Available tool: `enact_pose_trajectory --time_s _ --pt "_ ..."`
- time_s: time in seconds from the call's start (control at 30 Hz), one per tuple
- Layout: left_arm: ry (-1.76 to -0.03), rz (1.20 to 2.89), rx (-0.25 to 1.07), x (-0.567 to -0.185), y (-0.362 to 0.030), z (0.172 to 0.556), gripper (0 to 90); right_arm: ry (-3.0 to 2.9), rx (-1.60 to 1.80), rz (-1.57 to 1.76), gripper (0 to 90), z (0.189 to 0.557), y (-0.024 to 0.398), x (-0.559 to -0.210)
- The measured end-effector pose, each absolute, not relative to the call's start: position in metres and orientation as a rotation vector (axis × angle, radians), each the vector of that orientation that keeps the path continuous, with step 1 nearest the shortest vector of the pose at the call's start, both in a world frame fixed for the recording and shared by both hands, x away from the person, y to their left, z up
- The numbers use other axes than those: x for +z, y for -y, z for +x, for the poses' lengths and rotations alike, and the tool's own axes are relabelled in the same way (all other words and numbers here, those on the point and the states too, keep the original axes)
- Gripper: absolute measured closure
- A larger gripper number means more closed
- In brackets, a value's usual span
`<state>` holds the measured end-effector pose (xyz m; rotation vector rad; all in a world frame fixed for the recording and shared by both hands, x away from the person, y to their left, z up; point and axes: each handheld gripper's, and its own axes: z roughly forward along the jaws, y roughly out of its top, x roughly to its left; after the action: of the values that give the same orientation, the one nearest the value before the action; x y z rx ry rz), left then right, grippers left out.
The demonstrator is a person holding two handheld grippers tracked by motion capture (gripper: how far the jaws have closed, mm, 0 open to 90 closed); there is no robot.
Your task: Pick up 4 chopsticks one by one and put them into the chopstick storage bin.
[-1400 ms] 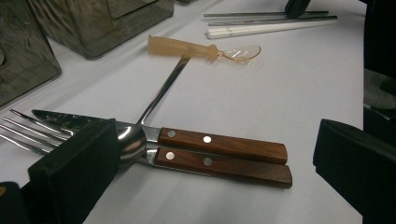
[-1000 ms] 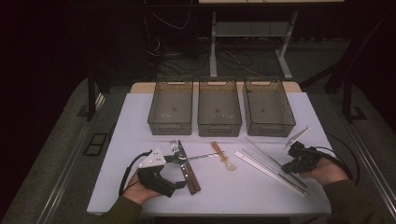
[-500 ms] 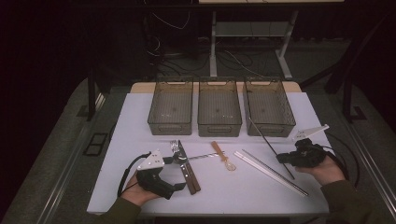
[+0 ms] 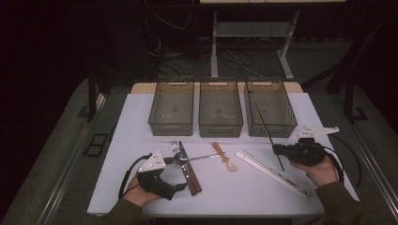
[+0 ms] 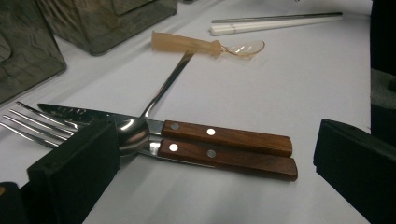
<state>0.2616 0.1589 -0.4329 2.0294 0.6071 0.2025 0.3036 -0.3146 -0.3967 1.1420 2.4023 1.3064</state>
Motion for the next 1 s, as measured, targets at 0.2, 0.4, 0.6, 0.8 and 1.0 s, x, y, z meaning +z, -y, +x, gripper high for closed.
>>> enact_pose_trajectory --time_s 0.2,0.4,0.6,0.8,1.0 --pt "-0.610 2.033 0.202 -0.433 -0.158 0.262 0.0 -2.371 1.343 1.138 85.1 0.304 0.309 -0.395" --pt "-0.615 2.024 0.205 -0.433 -0.159 0.263 0.0 -2.326 1.411 1.104 85.1 0.305 0.302 -0.389" --pt "-0.621 2.027 0.209 -0.433 -0.158 0.263 0.0 -2.306 1.456 1.072 85.1 0.305 0.292 -0.384" --pt "-0.633 2.021 0.209 -0.434 -0.158 0.264 0.0 -2.300 1.475 1.046 85.1 0.310 0.281 -0.380" --pt "-0.643 2.015 0.205 -0.434 -0.160 0.264 0.0 -2.293 1.485 1.037 85.1 0.313 0.270 -0.376"
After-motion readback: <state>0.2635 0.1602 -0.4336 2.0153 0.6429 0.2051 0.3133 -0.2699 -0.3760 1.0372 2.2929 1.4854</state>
